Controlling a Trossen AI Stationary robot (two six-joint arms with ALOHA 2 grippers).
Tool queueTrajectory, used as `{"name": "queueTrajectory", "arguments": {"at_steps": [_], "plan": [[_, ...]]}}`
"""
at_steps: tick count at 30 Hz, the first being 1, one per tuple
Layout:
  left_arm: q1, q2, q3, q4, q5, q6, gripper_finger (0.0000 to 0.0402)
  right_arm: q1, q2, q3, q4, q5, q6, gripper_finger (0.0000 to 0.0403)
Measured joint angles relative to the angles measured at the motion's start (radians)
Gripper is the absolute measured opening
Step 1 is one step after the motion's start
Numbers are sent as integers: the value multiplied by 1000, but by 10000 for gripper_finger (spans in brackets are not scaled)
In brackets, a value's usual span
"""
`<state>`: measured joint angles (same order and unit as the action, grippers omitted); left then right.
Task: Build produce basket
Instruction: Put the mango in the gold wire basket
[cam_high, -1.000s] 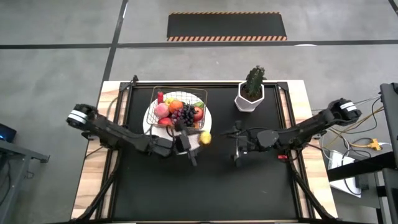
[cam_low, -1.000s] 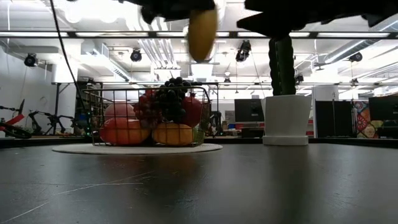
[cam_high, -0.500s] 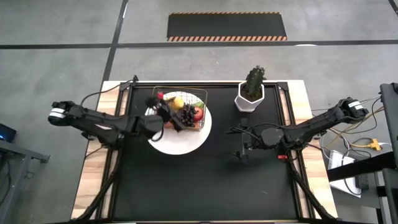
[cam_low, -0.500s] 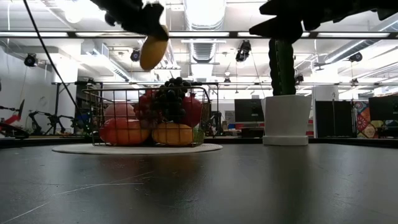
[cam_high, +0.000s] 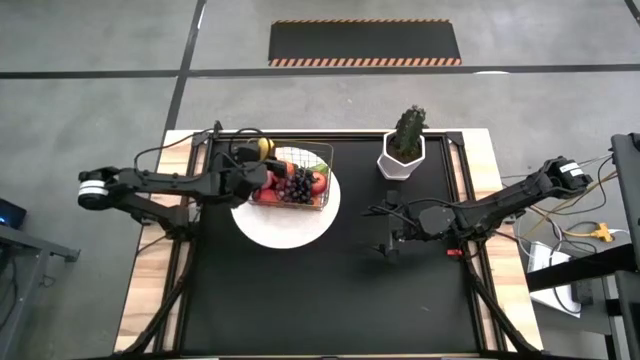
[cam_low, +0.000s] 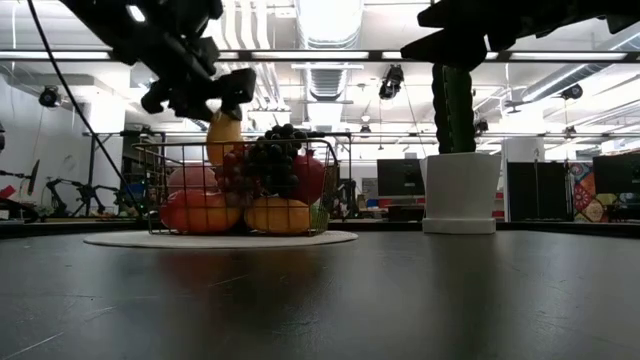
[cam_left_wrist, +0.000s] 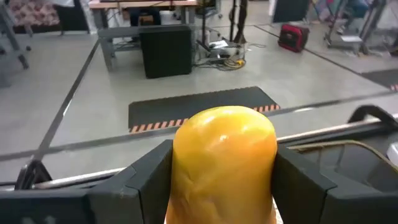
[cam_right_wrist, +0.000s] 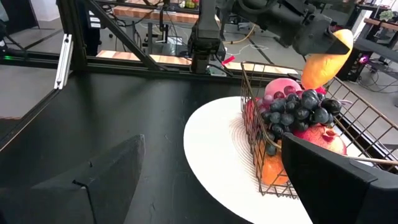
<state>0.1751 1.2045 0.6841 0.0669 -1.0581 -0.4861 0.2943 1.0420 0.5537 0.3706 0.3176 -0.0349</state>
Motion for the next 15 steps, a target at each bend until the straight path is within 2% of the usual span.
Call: {"name": "queueTrajectory", "arguments": {"at_steps": [4,12,15], "plan": [[16,-1,-29,21,-15,-33,206,0,0,0,0,0,-1,359],[25,5,-55,49,-132,-111,206,0,0,0,-1,0,-2,359],[29,5,-55,66,-142,-110,206,0,0,0,-1,0,-2,359]]}}
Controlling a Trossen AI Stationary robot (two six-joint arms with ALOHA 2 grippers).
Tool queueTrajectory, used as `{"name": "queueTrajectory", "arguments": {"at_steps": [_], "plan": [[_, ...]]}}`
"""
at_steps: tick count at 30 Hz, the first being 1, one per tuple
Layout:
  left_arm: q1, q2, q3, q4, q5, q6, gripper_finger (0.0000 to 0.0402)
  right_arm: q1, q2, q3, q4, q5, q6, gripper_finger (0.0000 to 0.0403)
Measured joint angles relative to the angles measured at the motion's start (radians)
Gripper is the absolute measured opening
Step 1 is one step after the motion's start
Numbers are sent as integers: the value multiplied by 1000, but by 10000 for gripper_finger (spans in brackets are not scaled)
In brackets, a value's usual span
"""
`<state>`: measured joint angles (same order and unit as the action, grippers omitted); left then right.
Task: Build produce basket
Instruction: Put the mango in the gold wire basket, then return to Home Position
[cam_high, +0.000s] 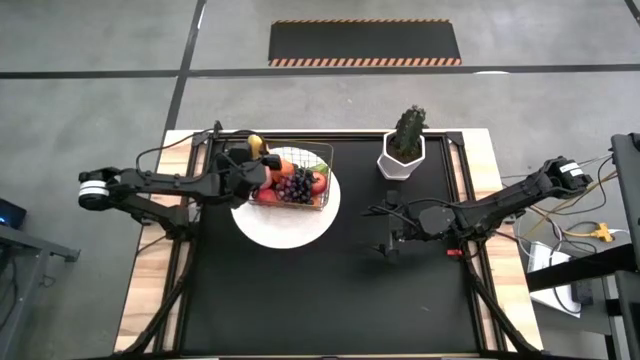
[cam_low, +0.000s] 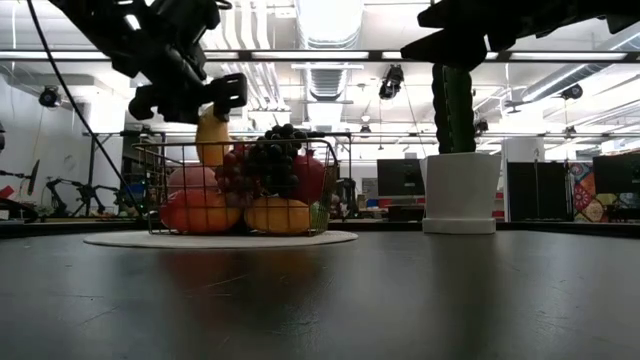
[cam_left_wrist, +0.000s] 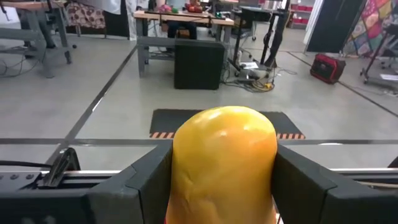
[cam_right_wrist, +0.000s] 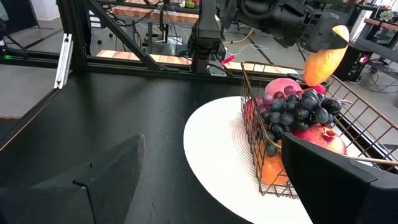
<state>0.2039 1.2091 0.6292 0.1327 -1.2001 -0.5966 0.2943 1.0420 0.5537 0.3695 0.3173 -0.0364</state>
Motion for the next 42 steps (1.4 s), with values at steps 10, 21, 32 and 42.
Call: {"name": "queueTrajectory", "arguments": {"at_steps": [10,21,32,42], "plan": [[14,130,2,173,-37,9,206,0,0,0,0,0,0,359],[27,232,1,210,-104,0,222,0,0,-1,-23,-1,1,359],[22,206,1,209,-67,23,286,0,0,-1,-25,-1,-7,359],[-83,73,1,210,-54,222,293,0,0,-2,-30,-2,-41,359]]}}
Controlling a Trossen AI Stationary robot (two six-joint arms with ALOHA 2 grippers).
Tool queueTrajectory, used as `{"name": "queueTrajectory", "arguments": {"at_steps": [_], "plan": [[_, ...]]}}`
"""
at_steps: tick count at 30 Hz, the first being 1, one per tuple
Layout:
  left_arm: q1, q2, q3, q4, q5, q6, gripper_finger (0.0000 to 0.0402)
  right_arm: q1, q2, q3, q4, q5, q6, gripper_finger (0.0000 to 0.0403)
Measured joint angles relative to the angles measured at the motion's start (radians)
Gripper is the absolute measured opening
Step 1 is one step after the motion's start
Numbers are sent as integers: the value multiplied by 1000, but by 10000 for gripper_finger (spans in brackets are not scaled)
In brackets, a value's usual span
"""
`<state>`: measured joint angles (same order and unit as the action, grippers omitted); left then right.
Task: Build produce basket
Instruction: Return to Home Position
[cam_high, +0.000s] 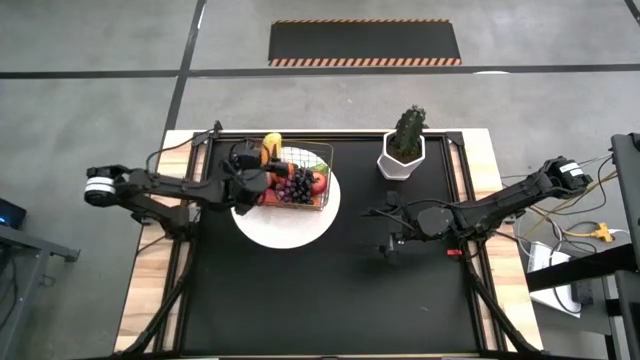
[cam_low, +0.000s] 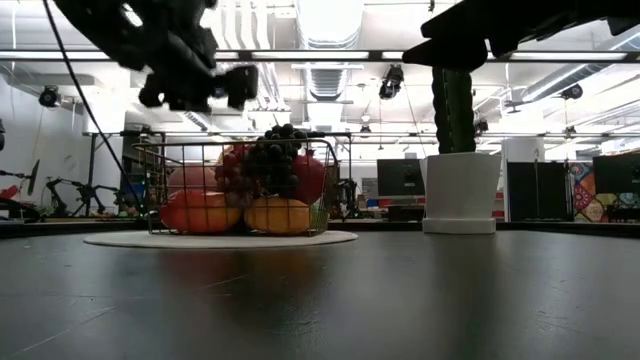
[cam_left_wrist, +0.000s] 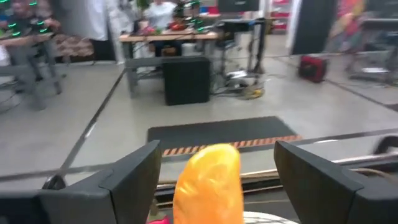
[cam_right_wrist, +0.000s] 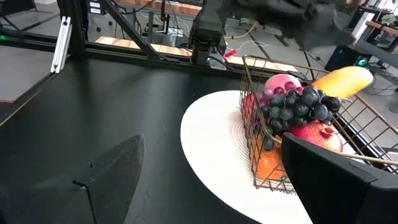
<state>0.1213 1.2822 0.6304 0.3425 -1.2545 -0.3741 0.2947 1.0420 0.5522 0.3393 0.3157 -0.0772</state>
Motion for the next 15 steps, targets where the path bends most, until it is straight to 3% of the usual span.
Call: {"name": "queueTrajectory", "arguments": {"at_steps": [3,5,7,10,12,13,15], "plan": [[-80,-63,0,-15,34,21,293,0,0,-7,-2,0,-10,359],[-161,-111,0,-21,145,62,293,0,0,-17,-4,-1,-20,359],[-261,-160,0,-33,341,182,293,0,0,-34,5,-2,-37,359],[-454,-229,-4,-130,733,428,292,0,0,-83,67,-6,-80,359],[-569,-268,-26,-193,909,546,291,0,0,-123,143,-10,-127,359],[-613,-290,-43,-197,927,584,287,0,0,-145,191,-10,-150,359],[-660,-355,-81,-190,865,591,274,-1,0,-187,291,-10,-197,359]]}}
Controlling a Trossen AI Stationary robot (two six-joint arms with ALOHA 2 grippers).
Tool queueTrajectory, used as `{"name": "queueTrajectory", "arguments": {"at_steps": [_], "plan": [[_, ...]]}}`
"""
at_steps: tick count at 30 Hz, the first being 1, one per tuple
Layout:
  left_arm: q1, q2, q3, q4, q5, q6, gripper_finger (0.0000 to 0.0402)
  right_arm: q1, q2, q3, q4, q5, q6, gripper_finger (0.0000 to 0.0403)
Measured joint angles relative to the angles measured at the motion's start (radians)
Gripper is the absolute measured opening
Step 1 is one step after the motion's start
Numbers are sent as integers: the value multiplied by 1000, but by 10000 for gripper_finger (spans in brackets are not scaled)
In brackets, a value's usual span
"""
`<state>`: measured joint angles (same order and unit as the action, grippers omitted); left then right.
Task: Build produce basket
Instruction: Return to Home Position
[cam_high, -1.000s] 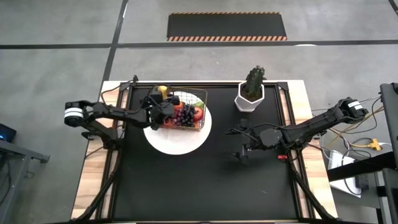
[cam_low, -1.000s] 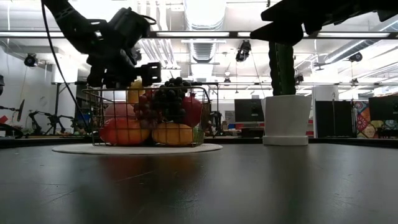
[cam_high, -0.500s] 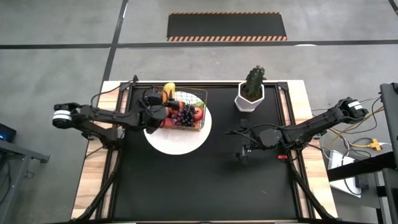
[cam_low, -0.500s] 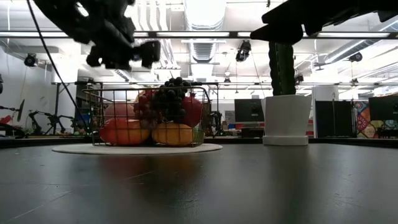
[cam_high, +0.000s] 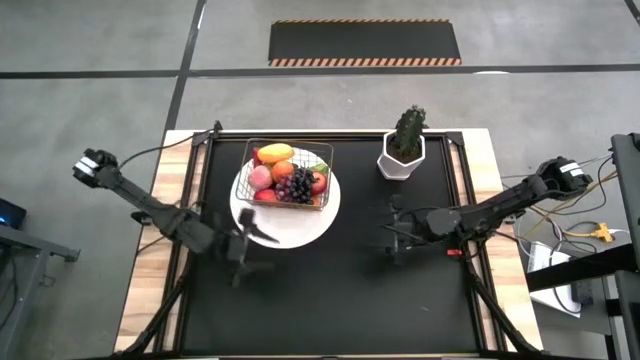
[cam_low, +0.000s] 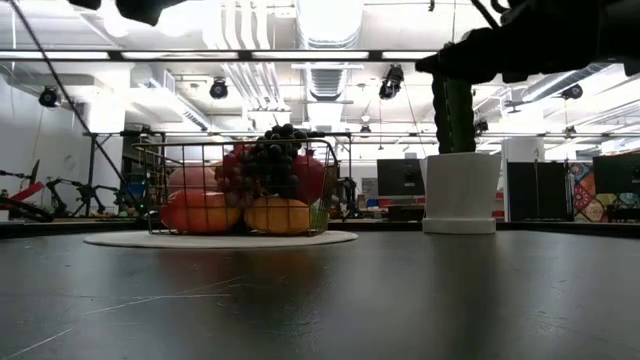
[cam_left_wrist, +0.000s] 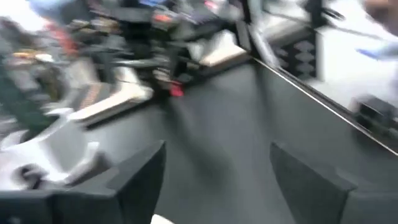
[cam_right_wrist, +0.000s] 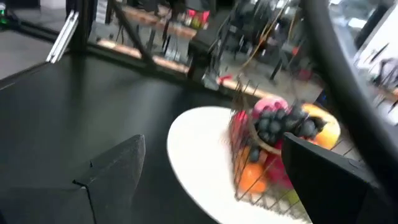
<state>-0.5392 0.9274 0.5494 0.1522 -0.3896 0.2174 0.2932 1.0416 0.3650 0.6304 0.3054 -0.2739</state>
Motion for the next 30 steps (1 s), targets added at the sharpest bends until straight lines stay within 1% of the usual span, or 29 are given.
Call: {"name": "queueTrajectory", "arguments": {"at_steps": [2,4,9,13,17,19,21,23,26,30], "plan": [[-5,-75,-38,11,-66,-13,253,-7,-7,-40,85,-1,-36,359],[5,-157,-92,4,-89,-2,224,-17,-31,-73,130,-1,-48,359],[52,-392,-232,13,-91,31,139,-21,-150,-157,169,1,-50,359],[73,-563,-342,12,-82,48,75,-21,-283,-230,171,1,-41,359],[75,-762,-426,3,-56,75,16,-31,-421,-297,168,1,-65,359],[75,-852,-464,-15,-60,87,5,-40,-492,-328,171,10,-89,359],[75,-925,-493,16,-67,109,8,-52,-566,-353,155,17,-114,359],[75,-901,-521,4,-91,130,10,-64,-632,-353,104,28,-126,359],[76,-861,-517,35,-97,128,10,-72,-705,-353,48,29,-155,359],[77,-849,-522,30,-106,117,11,-74,-778,-353,49,29,-183,359]]}}
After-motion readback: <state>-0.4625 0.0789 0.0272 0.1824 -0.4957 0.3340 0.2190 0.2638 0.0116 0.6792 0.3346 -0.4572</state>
